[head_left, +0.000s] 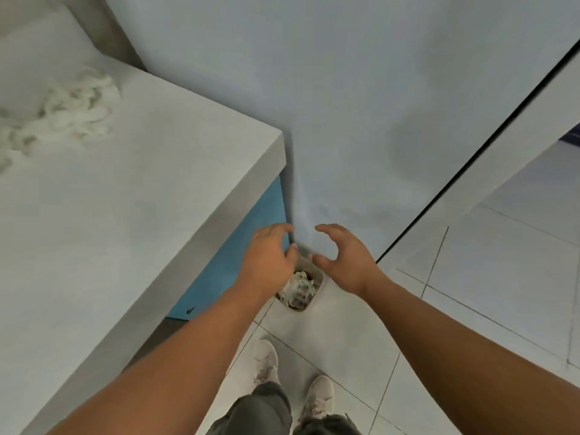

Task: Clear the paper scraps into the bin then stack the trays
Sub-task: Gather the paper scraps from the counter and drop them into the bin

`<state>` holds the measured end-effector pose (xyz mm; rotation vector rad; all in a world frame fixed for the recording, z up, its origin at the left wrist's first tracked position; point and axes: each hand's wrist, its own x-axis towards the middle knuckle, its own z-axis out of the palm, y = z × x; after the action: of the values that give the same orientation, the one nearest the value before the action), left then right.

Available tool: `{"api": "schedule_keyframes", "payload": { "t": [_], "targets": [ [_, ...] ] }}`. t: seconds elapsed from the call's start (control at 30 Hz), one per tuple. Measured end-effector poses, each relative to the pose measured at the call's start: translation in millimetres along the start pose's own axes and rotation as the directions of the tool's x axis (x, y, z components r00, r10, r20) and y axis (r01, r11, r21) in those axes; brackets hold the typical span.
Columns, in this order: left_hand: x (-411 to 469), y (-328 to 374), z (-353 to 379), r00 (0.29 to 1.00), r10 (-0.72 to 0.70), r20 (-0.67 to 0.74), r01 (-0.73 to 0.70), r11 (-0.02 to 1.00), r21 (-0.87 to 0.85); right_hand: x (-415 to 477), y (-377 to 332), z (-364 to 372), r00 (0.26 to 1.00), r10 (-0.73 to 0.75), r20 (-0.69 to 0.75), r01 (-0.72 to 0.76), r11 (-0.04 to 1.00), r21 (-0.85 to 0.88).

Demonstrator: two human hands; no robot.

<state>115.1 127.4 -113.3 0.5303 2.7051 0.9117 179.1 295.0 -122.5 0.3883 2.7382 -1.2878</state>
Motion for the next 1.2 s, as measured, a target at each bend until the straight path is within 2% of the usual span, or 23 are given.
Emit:
{"api": "schedule_keyframes", "payload": {
  "t": [0.17, 0.3, 0.43, 0.67, 0.9, 1.03, 1.2],
  "targets": [
    [-31.5, 22.6, -72.9, 0.987, 0.060, -0.146, -0.060, 0.998, 0.001, -16.9, -70.9, -28.5, 0.979, -0.204, -0.028, 0.205, 0.979, 0.020],
    [-67.3, 24.5, -132.2, 0.961, 0.062, -0.270, -0.054, 0.998, 0.035, -22.3, -124.6, -28.5, 0.946, -0.323, 0.006, 0.323, 0.946, 0.003],
    [-113.0, 7.5, -186.1, 0.923, -0.002, -0.386, 0.023, 0.998, 0.050, -31.5, -178.0, -5.6, 0.882, -0.465, 0.082, 0.469, 0.882, -0.044],
    [-198.5, -61.5, -257.5, 0.841, -0.188, -0.507, 0.234, 0.972, 0.027, -55.4, -262.1, 73.3, 0.787, -0.570, 0.236, 0.589, 0.808, -0.014],
    [-279.4, -161.0, -319.7, 0.781, -0.291, -0.552, 0.364, 0.931, 0.024, -86.9, -343.4, 176.6, 0.683, -0.632, 0.367, 0.678, 0.735, 0.004],
    [-312.7, -222.7, -355.3, 0.764, -0.328, -0.555, 0.434, 0.898, 0.066, -108.9, -381.4, 241.7, 0.651, -0.625, 0.430, 0.702, 0.711, -0.030],
    [-333.4, -290.4, -388.4, 0.804, -0.452, -0.387, 0.544, 0.822, 0.170, -129.4, -412.6, 306.5, 0.641, -0.639, 0.425, 0.717, 0.696, -0.035]
  ]
}}
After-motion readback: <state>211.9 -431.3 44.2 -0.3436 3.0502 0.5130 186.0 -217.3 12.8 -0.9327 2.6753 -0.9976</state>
